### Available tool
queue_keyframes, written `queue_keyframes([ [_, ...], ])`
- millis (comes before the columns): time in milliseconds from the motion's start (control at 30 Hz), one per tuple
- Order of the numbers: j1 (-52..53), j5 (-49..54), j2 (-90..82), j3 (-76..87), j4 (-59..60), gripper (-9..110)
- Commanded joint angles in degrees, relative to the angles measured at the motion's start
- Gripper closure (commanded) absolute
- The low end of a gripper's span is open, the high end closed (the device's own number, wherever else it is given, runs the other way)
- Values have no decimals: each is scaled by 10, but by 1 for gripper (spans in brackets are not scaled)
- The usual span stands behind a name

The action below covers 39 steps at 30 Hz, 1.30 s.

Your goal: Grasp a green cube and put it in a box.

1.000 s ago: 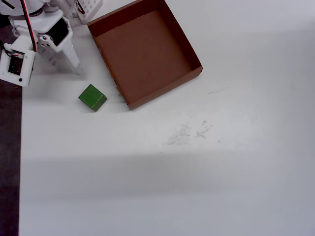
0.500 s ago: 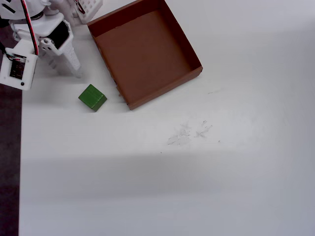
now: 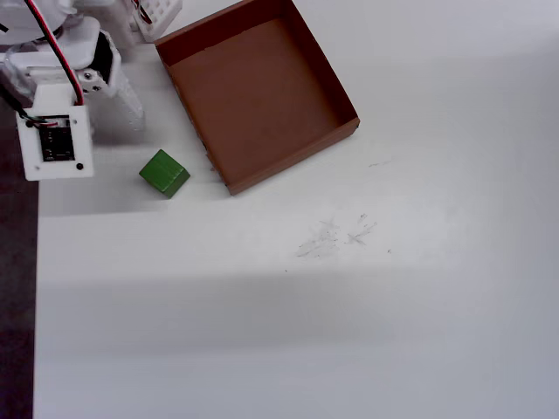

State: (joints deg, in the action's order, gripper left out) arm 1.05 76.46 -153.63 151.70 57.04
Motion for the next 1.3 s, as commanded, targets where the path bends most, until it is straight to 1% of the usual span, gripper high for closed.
queue_keyframes([
  [0,-20,20,52,-63,-13,75],
  [300,-40,87,158,-83,-45,74],
  [567,-48,110,234,-145,-48,74],
  [900,-48,182,314,-192,-50,72],
  [1267,-60,206,377,-236,-41,69],
])
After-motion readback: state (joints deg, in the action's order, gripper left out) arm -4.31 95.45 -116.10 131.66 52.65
